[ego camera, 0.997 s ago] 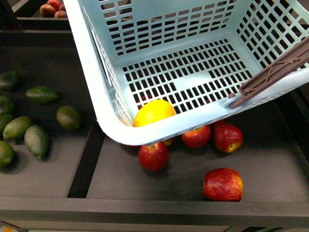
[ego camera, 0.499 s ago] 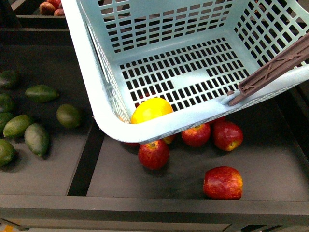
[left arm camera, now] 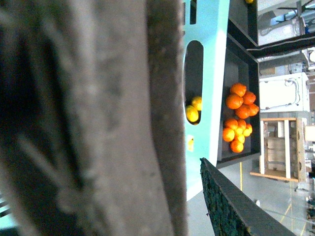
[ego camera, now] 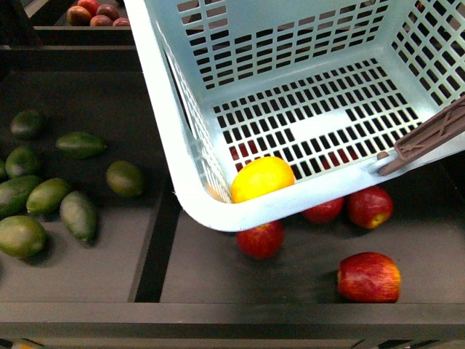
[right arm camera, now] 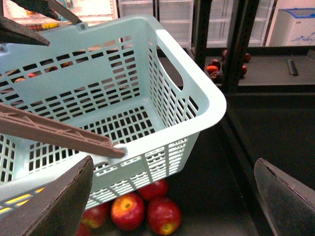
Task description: Pick lemon and mango into basket
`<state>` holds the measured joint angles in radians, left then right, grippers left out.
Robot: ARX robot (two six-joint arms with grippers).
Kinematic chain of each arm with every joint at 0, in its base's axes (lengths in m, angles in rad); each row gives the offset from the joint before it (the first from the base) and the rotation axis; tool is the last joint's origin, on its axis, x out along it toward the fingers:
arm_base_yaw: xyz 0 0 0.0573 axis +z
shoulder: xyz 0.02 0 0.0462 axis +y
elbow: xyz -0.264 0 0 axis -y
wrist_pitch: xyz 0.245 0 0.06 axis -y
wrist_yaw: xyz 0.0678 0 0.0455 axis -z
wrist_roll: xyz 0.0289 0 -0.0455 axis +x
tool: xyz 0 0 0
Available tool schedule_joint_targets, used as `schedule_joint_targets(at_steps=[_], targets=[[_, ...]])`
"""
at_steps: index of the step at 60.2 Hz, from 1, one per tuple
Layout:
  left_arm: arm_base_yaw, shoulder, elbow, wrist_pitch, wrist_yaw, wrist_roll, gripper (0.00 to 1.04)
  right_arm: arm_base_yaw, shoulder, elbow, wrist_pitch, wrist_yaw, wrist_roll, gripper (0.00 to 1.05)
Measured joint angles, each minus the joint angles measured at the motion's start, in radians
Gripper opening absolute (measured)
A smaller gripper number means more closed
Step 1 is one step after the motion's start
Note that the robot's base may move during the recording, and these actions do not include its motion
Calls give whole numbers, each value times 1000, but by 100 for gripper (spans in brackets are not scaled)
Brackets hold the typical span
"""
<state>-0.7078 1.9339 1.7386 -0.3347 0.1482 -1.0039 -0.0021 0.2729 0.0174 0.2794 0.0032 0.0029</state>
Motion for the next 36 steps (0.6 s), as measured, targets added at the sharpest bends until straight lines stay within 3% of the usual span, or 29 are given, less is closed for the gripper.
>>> schedule_joint_targets(at_steps=[36], targets=[[14, 0, 0, 0, -19, 10, 28, 0, -6, 0, -3, -3, 0, 96]])
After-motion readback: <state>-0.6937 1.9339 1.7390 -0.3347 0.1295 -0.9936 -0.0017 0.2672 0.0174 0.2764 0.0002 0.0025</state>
